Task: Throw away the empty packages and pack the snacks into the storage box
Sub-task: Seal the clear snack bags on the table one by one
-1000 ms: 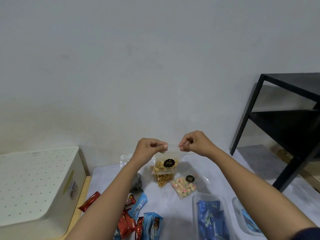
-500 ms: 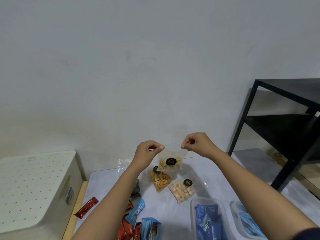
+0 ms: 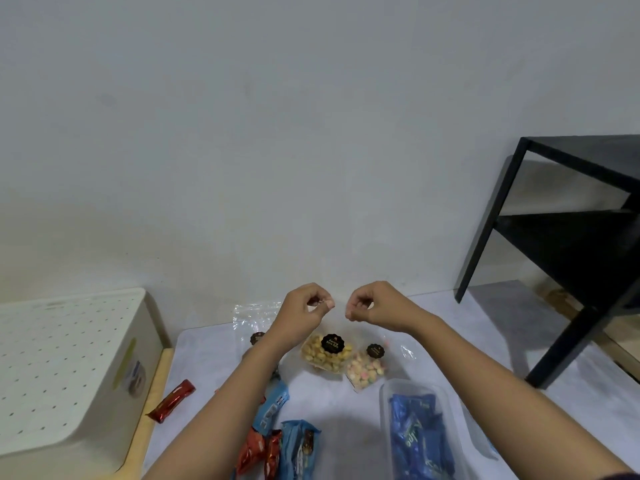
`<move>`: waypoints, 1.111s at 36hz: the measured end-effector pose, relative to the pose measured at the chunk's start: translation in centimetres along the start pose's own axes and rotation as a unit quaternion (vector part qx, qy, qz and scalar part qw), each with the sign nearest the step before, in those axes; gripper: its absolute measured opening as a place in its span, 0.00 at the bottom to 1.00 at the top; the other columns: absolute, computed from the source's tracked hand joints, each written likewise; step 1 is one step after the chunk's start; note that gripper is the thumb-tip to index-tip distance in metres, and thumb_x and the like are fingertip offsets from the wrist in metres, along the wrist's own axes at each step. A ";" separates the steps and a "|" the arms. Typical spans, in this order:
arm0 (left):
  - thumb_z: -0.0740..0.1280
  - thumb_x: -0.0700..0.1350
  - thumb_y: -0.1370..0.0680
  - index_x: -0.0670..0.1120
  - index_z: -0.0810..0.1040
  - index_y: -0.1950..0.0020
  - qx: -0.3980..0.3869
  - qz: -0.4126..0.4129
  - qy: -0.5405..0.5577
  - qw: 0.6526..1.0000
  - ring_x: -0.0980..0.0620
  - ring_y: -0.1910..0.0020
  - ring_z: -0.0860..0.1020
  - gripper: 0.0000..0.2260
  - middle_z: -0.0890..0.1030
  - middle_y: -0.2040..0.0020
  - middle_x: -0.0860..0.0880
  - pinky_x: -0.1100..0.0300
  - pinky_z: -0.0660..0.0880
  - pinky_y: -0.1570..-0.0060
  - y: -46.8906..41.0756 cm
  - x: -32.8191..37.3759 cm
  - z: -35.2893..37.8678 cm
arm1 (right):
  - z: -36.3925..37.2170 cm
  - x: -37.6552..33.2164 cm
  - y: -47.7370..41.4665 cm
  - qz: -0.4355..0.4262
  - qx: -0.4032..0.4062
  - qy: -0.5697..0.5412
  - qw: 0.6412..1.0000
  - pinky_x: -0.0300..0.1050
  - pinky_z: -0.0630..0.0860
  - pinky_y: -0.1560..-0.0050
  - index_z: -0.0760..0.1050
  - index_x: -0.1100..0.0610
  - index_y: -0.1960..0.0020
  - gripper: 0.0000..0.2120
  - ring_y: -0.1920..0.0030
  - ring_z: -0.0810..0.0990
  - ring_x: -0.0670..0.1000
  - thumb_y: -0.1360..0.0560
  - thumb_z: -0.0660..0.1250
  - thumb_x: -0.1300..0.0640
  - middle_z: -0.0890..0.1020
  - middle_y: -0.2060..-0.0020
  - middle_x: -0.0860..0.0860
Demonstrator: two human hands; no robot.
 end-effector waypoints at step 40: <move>0.64 0.32 0.25 0.36 0.75 0.60 -0.004 -0.239 0.217 0.946 0.51 0.66 0.80 0.04 0.81 0.65 0.40 0.62 0.79 0.59 5.3 -9.3 4.4 | 8.2 5.6 1.5 0.091 -0.032 -0.134 0.986 0.33 0.73 0.67 0.82 0.60 0.51 0.09 0.71 0.76 0.36 0.29 0.72 0.57 0.79 0.76 0.38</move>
Point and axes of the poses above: each hand's wrist, its own y-axis away from the middle knuckle, its own z-axis out of the palm, x = y × z, the point moved 3 cm from there along -y, towards the middle knuckle
